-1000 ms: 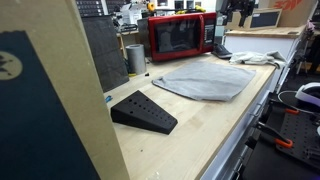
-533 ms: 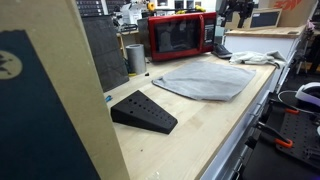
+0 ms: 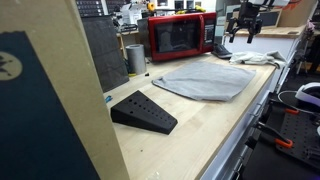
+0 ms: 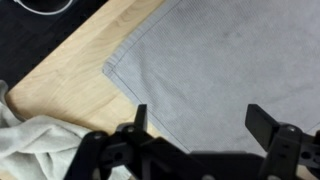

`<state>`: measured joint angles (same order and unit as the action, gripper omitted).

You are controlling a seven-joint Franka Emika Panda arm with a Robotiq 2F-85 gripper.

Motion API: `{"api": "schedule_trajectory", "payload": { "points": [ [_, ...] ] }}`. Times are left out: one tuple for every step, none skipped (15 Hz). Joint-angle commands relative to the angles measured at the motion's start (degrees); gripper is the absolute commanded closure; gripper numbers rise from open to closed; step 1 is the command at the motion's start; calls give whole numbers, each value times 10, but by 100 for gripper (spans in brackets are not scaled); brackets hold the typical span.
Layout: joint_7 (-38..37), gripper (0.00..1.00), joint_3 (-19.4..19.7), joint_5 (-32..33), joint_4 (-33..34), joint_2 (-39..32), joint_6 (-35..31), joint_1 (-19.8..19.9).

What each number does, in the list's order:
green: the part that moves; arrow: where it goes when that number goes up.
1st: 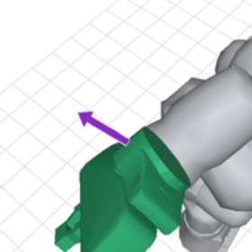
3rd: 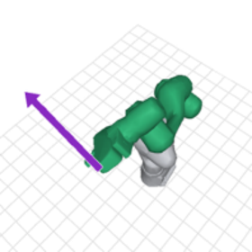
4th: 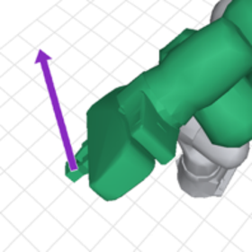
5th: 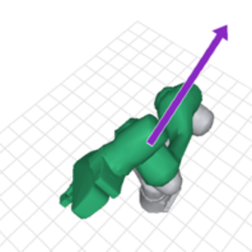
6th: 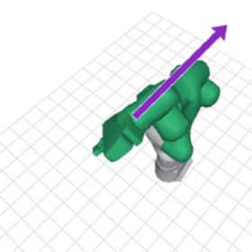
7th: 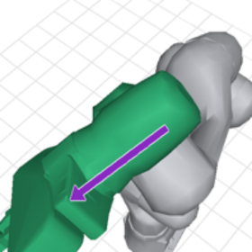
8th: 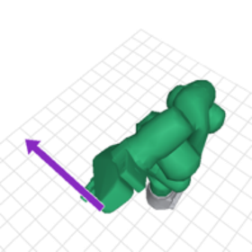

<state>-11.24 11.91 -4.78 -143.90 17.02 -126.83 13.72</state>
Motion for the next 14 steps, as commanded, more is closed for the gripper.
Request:
{"api": "schedule_trajectory", "payload": {
  "points": [
    [19,0,17,10,-36,9,-7,22],
    [23,0,21,21,-39,-3,-21,30],
    [25,0,25,27,-41,-11,-27,35],
    [24,0,29,35,-45,-24,-44,40],
    [25,0,34,36,-47,-34,-54,42],
    [24,0,38,34,-47,-47,-68,44],
    [26,0,41,29,-47,-58,-81,44],
    [27,0,43,21,-47,-68,-92,41],
    [30,0,44,15,-47,-79,-103,38],
    [30,0,44,9,-48,-88,-112,36],
    [30,0,43,5,-51,-98,-122,35],
    [31,0,44,4,-55,-109,-131,36],
    [32,0,45,3,-59,-115,-136,37],
    [36,0,48,4,-66,-117,-140,40]
  ]
}}
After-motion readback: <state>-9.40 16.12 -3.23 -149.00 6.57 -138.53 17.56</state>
